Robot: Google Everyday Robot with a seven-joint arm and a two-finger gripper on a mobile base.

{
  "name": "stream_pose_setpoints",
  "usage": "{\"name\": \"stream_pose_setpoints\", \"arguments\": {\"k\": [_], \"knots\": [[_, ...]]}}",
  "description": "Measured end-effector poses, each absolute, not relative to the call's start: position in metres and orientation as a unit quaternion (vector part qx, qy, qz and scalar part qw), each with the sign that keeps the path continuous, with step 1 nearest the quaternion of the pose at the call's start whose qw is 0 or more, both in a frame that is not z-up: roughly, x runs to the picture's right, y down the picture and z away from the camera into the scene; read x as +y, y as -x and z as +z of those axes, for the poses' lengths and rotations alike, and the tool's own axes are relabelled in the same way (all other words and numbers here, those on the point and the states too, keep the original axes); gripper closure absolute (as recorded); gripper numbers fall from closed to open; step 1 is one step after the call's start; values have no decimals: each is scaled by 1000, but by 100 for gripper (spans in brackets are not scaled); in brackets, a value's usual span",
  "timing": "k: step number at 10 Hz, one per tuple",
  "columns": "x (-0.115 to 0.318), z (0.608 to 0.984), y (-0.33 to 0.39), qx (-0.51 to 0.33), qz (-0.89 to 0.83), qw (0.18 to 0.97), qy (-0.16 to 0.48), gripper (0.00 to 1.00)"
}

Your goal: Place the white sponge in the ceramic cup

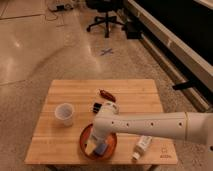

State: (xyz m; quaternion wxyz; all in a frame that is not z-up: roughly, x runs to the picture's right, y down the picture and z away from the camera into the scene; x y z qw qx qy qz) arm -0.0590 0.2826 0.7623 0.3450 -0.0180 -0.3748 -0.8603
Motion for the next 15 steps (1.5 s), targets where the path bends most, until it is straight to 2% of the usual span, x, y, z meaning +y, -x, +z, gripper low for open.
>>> {"name": "stream_pose_setpoints", "arguments": {"k": [2,3,5,8,10,15], "knots": [[289,765,63,-377,-860,343,21,24],[291,767,68,-376,-860,345,23,36],[291,768,72,-372,-859,351,22,52],[279,763,80,-363,-857,366,10,84],[264,752,86,-361,-854,376,-6,100],[211,716,117,-371,-840,386,-85,100]]}}
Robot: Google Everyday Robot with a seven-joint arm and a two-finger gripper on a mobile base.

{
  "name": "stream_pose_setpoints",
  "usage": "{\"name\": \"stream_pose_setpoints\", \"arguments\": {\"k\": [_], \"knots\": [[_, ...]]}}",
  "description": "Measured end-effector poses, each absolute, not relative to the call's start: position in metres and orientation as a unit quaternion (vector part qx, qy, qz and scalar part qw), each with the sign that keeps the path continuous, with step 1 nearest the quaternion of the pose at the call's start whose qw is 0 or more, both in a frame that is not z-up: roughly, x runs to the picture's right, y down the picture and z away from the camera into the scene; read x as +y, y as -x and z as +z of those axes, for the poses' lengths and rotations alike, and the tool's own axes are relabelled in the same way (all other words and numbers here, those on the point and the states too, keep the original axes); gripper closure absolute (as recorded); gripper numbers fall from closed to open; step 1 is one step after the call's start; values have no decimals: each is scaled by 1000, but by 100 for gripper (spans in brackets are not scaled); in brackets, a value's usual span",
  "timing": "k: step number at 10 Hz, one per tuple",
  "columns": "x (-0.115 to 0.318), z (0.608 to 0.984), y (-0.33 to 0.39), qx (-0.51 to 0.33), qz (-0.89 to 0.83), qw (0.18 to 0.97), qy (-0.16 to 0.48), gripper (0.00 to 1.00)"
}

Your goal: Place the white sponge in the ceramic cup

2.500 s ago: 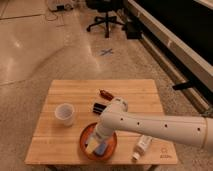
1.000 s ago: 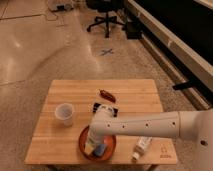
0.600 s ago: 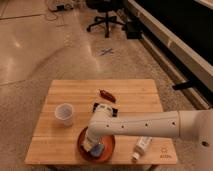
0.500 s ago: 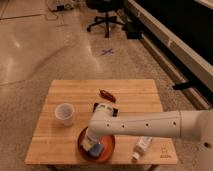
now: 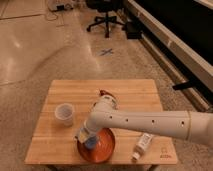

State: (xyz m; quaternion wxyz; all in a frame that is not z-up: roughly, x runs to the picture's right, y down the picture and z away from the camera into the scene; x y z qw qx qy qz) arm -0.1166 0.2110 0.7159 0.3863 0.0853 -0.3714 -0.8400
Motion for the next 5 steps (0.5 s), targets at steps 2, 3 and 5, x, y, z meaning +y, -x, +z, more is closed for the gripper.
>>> {"name": "stream_pose_setpoints", "arguments": {"k": [2,3,5], "knots": [[184,699,139,-378,-836,375,-130,100],[173,695,148,-380,-835,369,-147,100],[153,692,164,-382,-835,355,-173,100]]}}
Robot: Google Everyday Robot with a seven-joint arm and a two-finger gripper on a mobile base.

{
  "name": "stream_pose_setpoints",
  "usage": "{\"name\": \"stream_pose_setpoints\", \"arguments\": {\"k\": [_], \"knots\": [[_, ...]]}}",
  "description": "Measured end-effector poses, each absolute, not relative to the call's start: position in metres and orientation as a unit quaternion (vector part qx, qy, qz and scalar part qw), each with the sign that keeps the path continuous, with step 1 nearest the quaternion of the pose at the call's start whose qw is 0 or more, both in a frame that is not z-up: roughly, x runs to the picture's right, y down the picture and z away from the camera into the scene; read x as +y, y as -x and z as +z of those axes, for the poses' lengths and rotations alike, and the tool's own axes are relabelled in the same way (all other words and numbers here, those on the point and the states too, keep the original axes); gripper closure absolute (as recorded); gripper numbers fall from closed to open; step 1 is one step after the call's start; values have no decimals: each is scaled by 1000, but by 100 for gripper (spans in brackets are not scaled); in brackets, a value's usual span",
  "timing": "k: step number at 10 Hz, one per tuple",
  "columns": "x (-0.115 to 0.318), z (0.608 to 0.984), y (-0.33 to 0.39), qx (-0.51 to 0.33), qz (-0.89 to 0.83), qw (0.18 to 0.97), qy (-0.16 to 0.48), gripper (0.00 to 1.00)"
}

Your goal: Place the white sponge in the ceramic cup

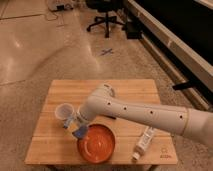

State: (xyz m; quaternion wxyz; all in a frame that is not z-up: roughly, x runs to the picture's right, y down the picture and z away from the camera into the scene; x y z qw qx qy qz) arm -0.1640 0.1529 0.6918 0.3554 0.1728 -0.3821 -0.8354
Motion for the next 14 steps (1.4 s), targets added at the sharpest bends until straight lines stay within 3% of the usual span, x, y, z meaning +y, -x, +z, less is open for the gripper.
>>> {"name": "stream_pose_setpoints", "arguments": {"k": [10,14], "knots": [[63,700,217,-367,-817,345,-281,100],[58,711,230,-352,-810,347,-315,100]]}}
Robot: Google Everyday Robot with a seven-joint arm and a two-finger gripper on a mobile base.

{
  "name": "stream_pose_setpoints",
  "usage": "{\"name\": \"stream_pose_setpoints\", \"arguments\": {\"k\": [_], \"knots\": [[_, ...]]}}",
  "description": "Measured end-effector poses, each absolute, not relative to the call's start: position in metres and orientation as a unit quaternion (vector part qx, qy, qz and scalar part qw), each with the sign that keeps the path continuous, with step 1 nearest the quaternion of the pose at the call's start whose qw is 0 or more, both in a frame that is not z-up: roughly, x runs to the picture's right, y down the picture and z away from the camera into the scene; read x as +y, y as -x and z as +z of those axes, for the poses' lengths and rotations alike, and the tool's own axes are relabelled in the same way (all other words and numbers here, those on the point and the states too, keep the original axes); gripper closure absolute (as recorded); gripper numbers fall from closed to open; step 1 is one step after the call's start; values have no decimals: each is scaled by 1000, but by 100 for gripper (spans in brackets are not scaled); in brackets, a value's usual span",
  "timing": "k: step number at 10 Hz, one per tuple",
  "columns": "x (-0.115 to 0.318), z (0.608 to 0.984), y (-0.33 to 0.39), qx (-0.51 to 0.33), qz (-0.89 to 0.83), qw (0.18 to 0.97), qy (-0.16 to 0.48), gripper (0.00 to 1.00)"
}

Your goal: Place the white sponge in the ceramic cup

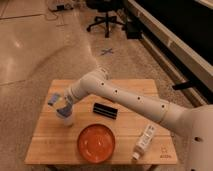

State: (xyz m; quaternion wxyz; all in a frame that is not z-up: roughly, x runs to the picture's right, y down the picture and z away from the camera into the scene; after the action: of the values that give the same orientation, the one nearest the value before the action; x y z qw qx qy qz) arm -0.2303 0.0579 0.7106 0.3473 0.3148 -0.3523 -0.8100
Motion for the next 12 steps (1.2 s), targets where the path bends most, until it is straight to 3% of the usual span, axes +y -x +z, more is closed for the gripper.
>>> {"name": "stream_pose_setpoints", "arguments": {"k": [2,5,7,9,12], "knots": [[58,717,233,-349,-805,353,-326,92],[55,722,234,-343,-796,363,-342,64],[57,725,236,-341,-791,368,-351,40],[61,728,237,-340,-789,370,-354,24],[63,733,235,-336,-787,376,-356,20]]}}
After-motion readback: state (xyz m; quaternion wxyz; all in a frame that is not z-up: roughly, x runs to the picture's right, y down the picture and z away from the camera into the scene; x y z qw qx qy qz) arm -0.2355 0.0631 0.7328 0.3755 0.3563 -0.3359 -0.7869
